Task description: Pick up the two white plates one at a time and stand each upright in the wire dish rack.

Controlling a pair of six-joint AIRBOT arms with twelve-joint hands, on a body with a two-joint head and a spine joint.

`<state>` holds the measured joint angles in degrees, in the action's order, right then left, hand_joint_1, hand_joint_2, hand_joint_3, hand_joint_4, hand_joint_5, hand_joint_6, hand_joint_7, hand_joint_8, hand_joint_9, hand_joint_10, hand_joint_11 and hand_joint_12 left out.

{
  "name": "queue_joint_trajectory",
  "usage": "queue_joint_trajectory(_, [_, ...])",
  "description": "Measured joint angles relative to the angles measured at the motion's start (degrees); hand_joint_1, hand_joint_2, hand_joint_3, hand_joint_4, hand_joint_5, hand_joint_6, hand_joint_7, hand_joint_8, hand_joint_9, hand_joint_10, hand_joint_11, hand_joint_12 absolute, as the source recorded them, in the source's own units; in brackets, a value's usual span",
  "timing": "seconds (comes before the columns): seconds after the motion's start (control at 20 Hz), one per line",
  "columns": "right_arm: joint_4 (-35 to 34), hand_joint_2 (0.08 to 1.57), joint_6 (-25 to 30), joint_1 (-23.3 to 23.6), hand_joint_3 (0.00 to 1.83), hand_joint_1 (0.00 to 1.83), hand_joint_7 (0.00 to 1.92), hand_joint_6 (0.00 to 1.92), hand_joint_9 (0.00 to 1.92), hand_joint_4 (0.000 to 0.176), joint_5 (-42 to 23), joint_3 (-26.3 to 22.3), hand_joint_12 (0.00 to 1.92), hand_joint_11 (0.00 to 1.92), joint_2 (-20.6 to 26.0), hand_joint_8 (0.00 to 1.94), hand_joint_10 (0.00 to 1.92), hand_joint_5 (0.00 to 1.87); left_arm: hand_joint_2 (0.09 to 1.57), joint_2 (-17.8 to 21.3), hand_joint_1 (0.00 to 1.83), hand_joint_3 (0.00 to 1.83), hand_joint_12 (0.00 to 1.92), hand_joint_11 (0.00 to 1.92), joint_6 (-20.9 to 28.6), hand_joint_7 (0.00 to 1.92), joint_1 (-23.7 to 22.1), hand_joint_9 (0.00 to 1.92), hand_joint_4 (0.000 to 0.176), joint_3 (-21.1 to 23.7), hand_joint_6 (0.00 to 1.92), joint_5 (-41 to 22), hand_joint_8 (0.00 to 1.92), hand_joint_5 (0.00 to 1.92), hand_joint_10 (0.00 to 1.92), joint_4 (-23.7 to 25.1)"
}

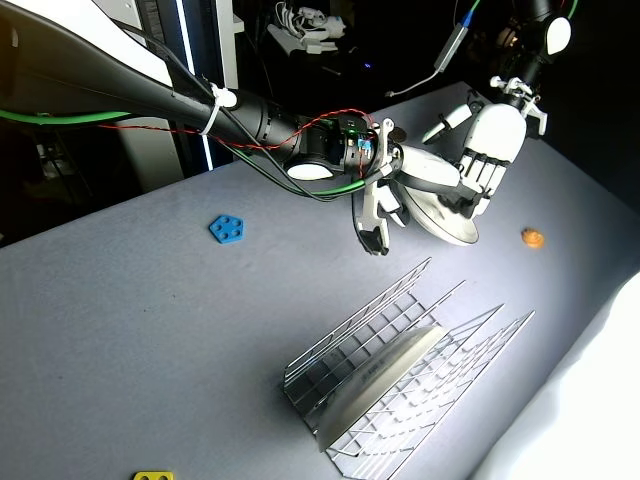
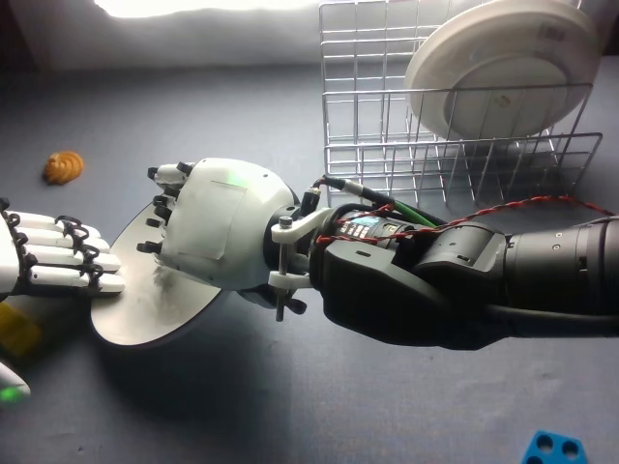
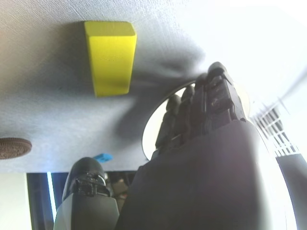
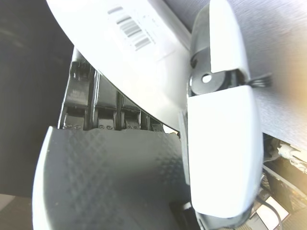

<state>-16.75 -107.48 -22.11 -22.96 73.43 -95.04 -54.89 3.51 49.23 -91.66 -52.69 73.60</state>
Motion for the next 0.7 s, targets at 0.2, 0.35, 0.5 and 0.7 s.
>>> queue_joint_trajectory(0.2, [0.57,1.1,-0.04,0.04,0.0,1.38,1.02,0.88,0.9,0.0,-1.36,-0.02,1.27,0.7,0.13,0.88,1.22,1.02,1.04,-0.04,0.0,0.0,0.0,0.0,-0.02,0.0,0.33,0.0,0.0,0.0,0.0,0.02,0.0,0.0,0.0,-0.28])
queue_joint_trajectory(0.35, [0.63,1.08,0.07,0.04,0.0,1.38,1.05,0.82,0.95,0.0,-2.86,-0.22,1.17,0.82,0.83,0.87,1.13,1.04,1.04,-0.07,0.0,0.0,0.0,0.0,-0.02,0.0,0.33,0.0,0.0,0.09,0.0,0.02,0.0,0.0,0.0,-0.17])
queue_joint_trajectory(0.5, [0.61,1.08,0.28,0.15,0.0,1.38,1.04,0.87,0.97,0.0,-2.47,-1.33,1.13,0.82,2.03,0.88,1.09,1.02,1.03,-0.04,0.0,0.0,0.0,0.0,0.02,0.0,-0.59,0.0,0.0,0.33,0.0,-0.44,0.0,0.0,0.0,0.66])
queue_joint_trajectory(0.7, [0.17,1.08,1.09,1.57,0.0,1.38,1.05,0.9,0.95,0.0,-1.01,-4.79,1.09,0.82,5.4,0.83,1.1,1.02,1.04,0.76,0.0,0.0,0.0,0.0,1.18,0.0,-5.62,0.0,0.0,1.18,0.0,-0.79,0.0,0.0,0.0,3.13])
